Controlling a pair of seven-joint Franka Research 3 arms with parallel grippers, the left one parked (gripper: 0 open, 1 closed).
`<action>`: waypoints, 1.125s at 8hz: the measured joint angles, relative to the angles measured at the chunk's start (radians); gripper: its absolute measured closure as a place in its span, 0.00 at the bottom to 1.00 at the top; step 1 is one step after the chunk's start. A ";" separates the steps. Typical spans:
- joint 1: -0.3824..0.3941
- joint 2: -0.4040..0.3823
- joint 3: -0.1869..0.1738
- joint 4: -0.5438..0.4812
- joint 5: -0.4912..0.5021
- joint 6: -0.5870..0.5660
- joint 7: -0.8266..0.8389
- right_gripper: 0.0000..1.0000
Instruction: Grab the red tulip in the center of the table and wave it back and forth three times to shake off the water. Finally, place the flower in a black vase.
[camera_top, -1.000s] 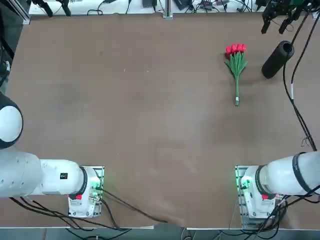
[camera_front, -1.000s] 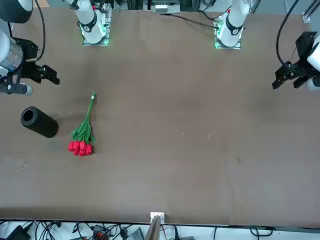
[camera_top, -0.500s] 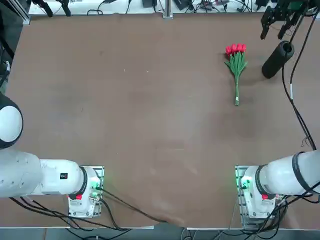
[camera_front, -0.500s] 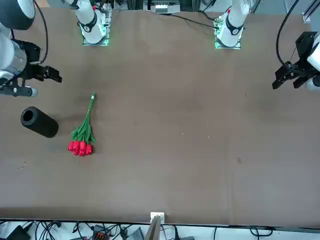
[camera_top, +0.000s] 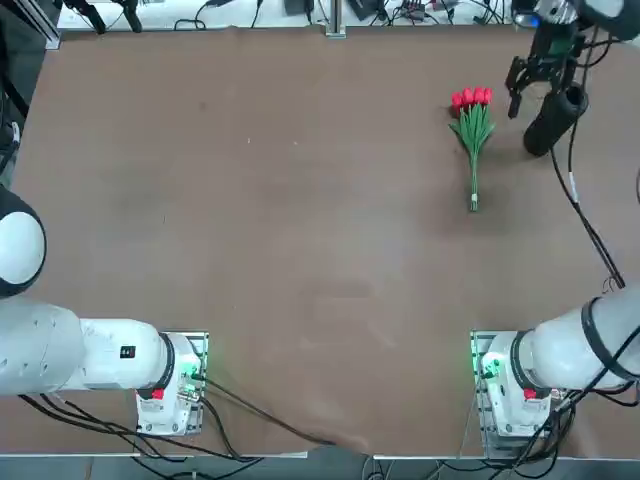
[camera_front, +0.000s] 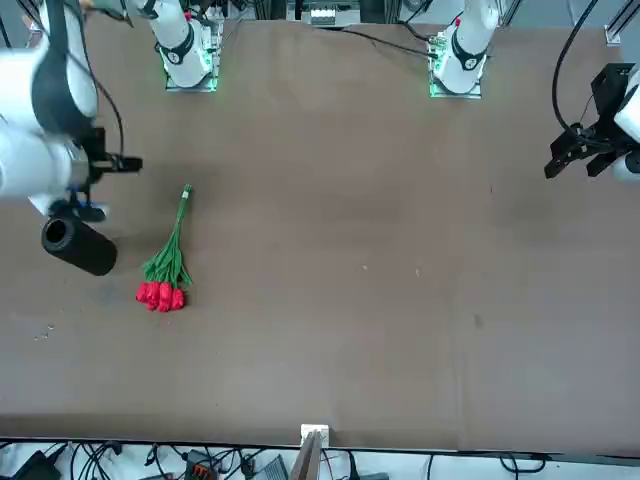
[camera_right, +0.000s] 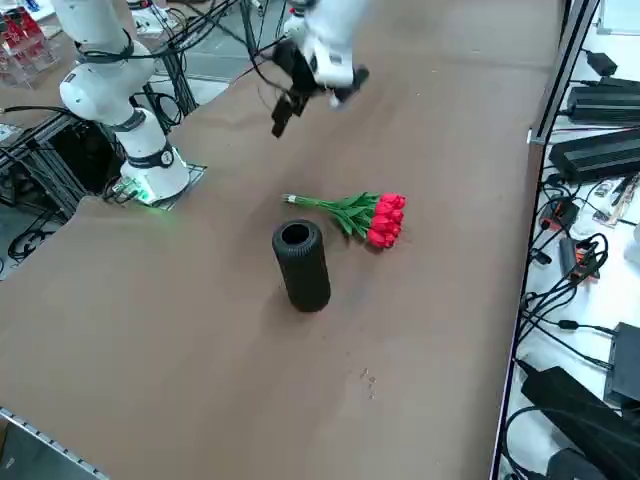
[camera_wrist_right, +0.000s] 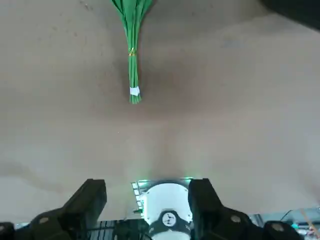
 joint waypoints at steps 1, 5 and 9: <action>-0.024 0.084 -0.001 0.018 0.050 0.010 0.002 0.00; -0.084 0.394 0.001 0.194 0.125 0.055 0.001 0.00; -0.078 0.476 0.012 0.222 0.128 0.133 0.001 0.00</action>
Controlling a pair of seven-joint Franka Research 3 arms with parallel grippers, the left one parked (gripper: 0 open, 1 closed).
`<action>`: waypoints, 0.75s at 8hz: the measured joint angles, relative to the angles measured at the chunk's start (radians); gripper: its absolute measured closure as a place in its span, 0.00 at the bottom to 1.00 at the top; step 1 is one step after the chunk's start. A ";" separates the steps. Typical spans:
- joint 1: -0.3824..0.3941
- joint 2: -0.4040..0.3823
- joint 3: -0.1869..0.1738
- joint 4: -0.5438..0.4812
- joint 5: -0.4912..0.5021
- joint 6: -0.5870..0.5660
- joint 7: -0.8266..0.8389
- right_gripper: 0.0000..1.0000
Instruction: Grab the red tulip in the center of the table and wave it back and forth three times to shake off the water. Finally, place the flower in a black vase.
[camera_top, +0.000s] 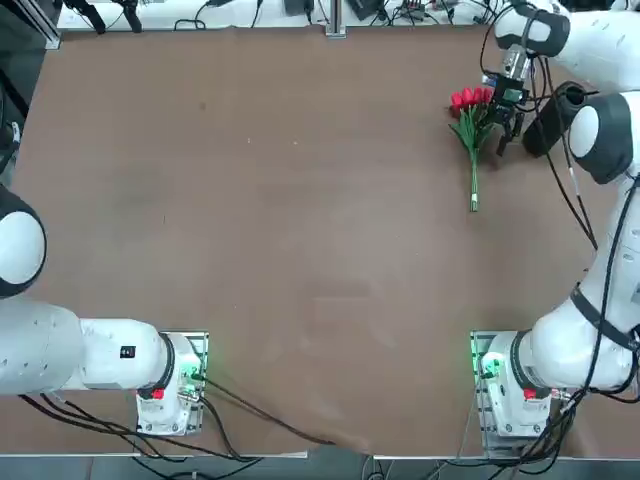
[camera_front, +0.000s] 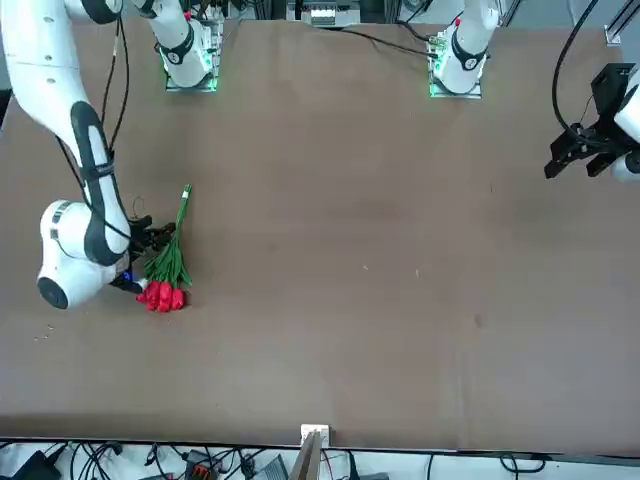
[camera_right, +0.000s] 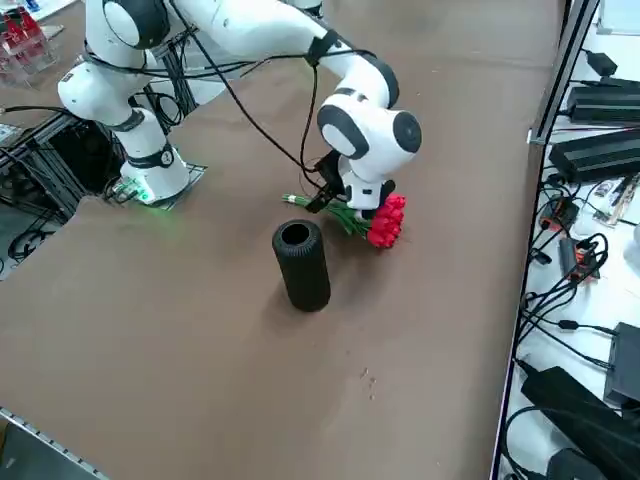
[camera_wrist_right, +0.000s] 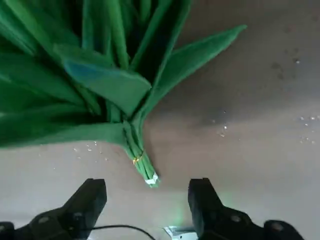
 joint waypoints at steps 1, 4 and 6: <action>0.003 0.003 0.001 0.000 0.007 0.019 0.000 0.00; 0.008 0.019 0.002 0.000 0.019 0.055 0.000 0.00; 0.013 0.039 0.002 0.000 0.020 0.077 0.000 0.00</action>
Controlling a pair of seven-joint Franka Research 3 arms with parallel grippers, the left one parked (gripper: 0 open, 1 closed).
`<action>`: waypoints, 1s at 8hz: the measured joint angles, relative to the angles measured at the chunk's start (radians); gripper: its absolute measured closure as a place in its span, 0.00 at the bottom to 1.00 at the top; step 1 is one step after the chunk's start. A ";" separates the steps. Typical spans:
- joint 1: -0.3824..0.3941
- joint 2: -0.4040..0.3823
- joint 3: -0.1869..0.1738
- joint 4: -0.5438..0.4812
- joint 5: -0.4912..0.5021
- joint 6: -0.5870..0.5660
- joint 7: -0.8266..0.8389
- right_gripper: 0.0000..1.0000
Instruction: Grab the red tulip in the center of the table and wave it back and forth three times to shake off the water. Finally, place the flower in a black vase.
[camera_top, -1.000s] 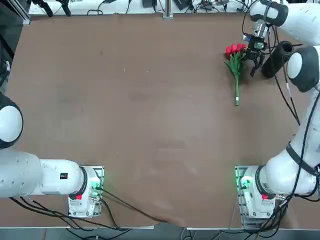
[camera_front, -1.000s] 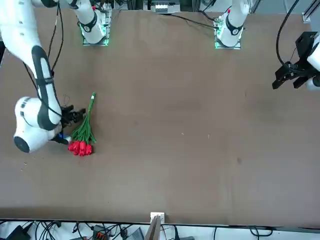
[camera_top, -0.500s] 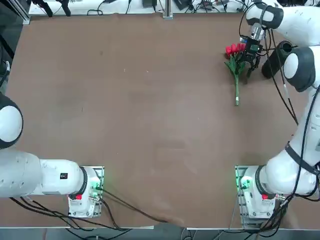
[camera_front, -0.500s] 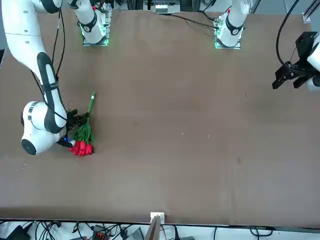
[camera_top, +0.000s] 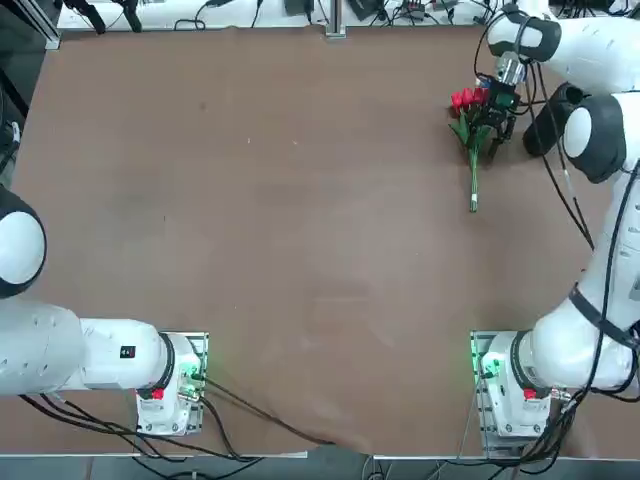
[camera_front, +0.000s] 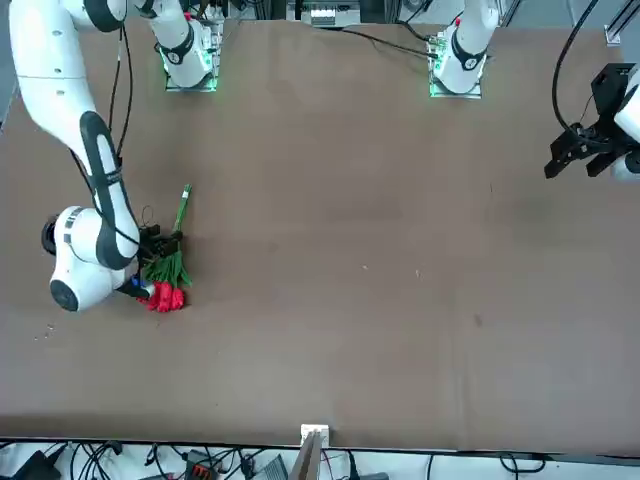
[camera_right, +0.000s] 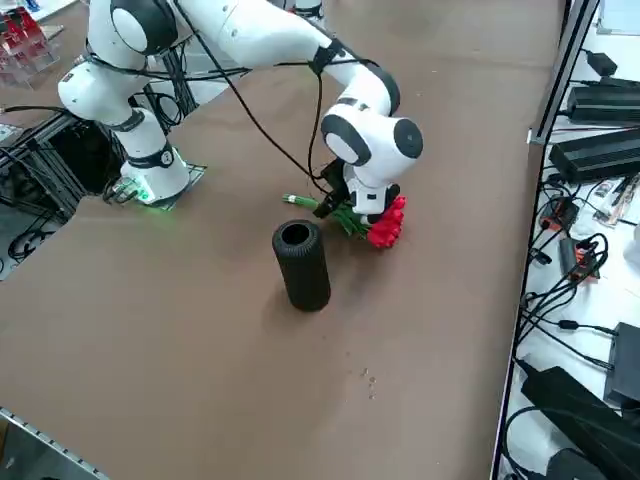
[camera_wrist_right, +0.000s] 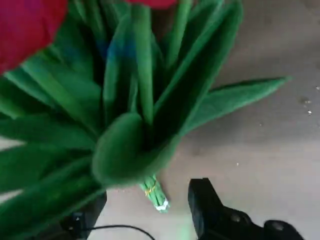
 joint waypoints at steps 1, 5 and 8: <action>0.003 0.006 0.000 0.000 0.003 0.009 0.000 0.00; 0.010 0.016 0.000 0.000 0.014 0.041 0.000 0.12; 0.010 0.021 0.000 0.000 0.014 0.042 0.000 0.47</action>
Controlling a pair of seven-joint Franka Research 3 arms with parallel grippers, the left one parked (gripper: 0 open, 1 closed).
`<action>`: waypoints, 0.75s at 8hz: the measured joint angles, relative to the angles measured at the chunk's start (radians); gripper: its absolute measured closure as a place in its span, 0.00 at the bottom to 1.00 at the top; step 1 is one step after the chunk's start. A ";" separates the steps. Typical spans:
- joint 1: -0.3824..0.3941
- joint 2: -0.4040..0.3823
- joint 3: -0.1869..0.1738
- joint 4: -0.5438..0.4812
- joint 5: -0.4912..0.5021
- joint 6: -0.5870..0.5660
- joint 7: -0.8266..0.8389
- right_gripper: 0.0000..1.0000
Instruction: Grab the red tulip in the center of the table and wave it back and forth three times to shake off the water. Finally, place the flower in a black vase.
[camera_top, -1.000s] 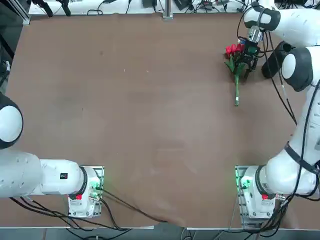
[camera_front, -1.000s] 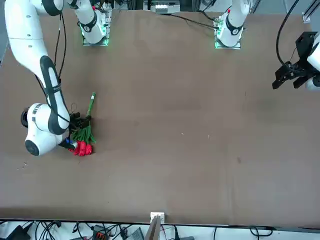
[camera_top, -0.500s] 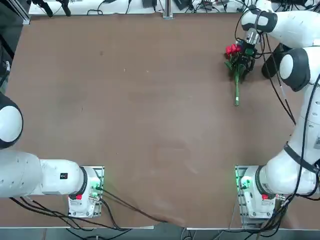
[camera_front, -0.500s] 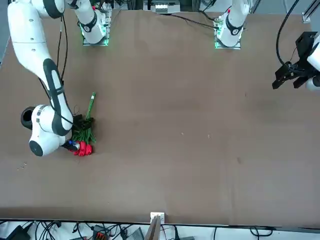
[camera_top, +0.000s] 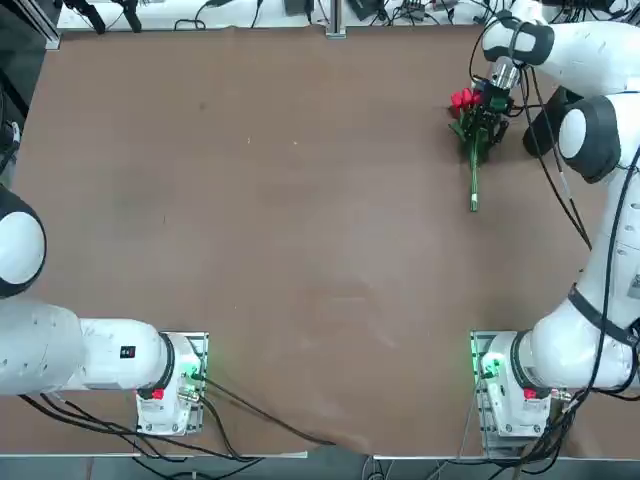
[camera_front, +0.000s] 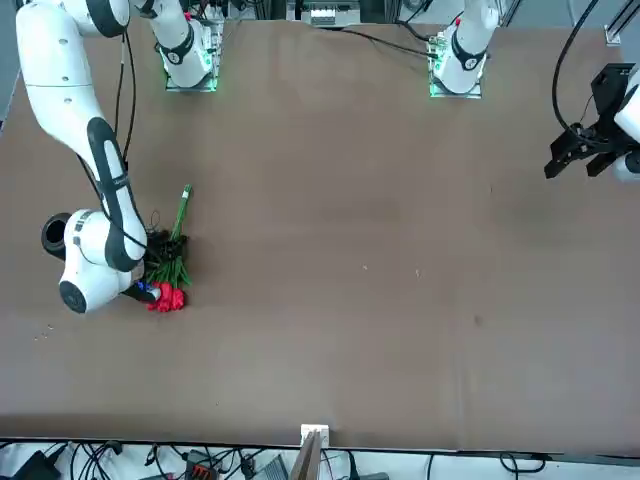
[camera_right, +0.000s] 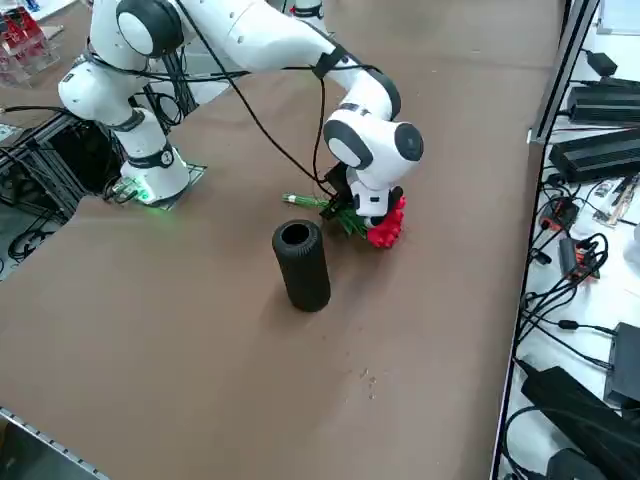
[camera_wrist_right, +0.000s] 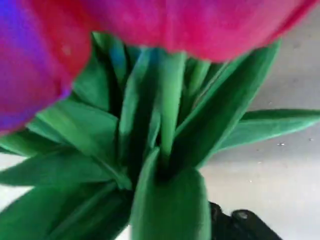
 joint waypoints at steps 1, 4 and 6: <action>0.000 0.005 0.000 0.000 0.000 0.002 0.000 0.48; 0.000 0.007 0.000 0.001 0.000 0.005 0.000 0.74; 0.000 0.007 0.000 0.003 0.000 0.005 0.000 0.83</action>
